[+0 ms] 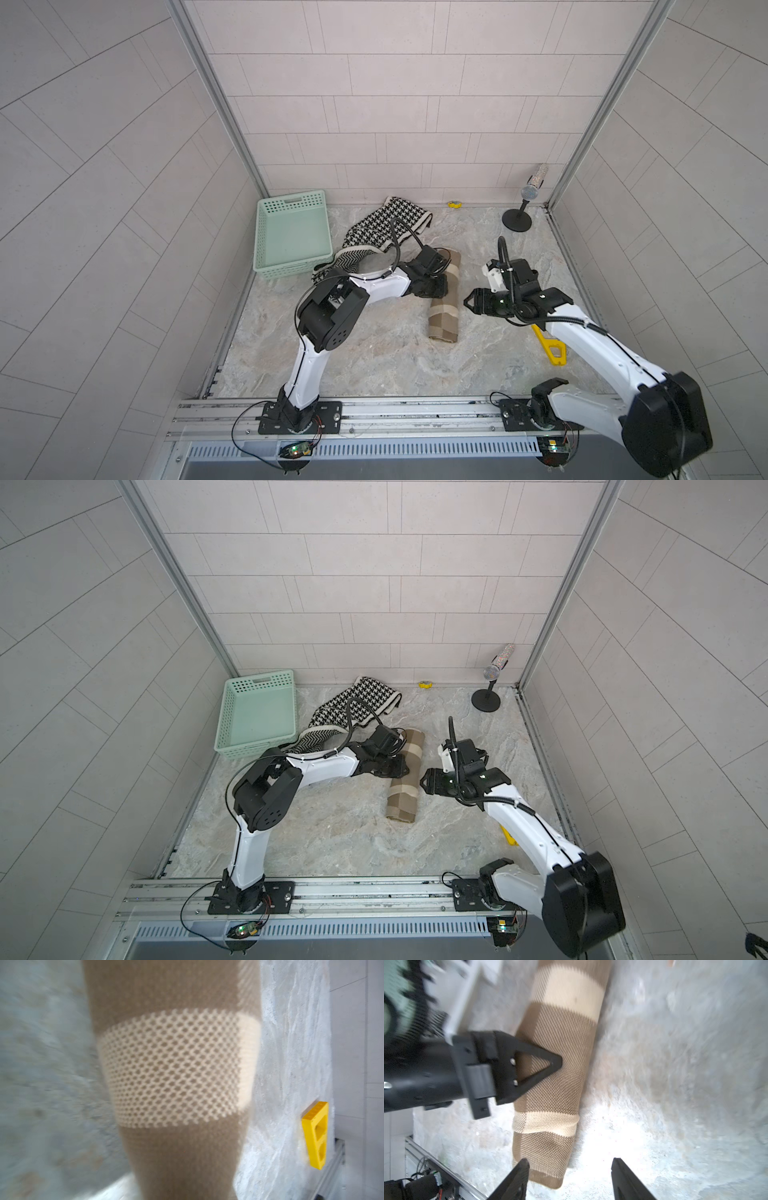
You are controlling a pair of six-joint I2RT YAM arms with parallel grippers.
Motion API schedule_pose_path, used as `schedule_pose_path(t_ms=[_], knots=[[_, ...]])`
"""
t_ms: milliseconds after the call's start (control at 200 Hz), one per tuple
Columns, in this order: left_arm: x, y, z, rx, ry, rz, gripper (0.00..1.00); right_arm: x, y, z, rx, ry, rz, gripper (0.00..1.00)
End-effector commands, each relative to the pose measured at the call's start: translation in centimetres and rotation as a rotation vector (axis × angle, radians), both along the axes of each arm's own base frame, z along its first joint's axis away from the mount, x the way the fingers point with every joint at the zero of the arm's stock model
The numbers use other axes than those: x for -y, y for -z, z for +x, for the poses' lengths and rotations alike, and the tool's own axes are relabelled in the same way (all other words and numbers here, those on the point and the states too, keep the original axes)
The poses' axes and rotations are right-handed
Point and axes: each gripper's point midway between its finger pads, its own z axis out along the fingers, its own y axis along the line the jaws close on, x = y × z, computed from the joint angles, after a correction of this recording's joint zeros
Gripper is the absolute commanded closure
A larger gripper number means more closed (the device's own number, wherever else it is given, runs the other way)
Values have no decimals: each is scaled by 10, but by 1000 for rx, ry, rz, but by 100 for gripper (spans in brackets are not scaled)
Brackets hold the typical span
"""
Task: Roll up the scarf and place it into the basket
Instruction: Pick up the scarf at the center of the board.
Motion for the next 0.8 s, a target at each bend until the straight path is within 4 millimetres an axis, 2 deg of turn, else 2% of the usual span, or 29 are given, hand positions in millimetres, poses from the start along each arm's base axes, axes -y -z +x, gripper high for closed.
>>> schedule_pose_path(t_ms=[0,80,150,305,440,671,796], knots=[[-38,-80,27,176,16,58,100,16,-35,-7,115,21,-43,30],[-62,-109,39,193,-4,37,100,24,-56,-9,176,38,-56,30],[-86,-137,51,210,-30,-5,100,30,-65,-11,206,52,-83,30],[-146,-193,80,266,-116,-100,100,43,-70,-12,226,89,-138,30],[-194,-224,107,292,-168,-167,100,51,-70,-11,236,117,-166,30],[-293,-244,168,370,-259,-222,100,62,-59,-13,219,149,-218,30],[-337,-237,197,367,-251,-273,100,71,-48,-17,196,182,-257,30]])
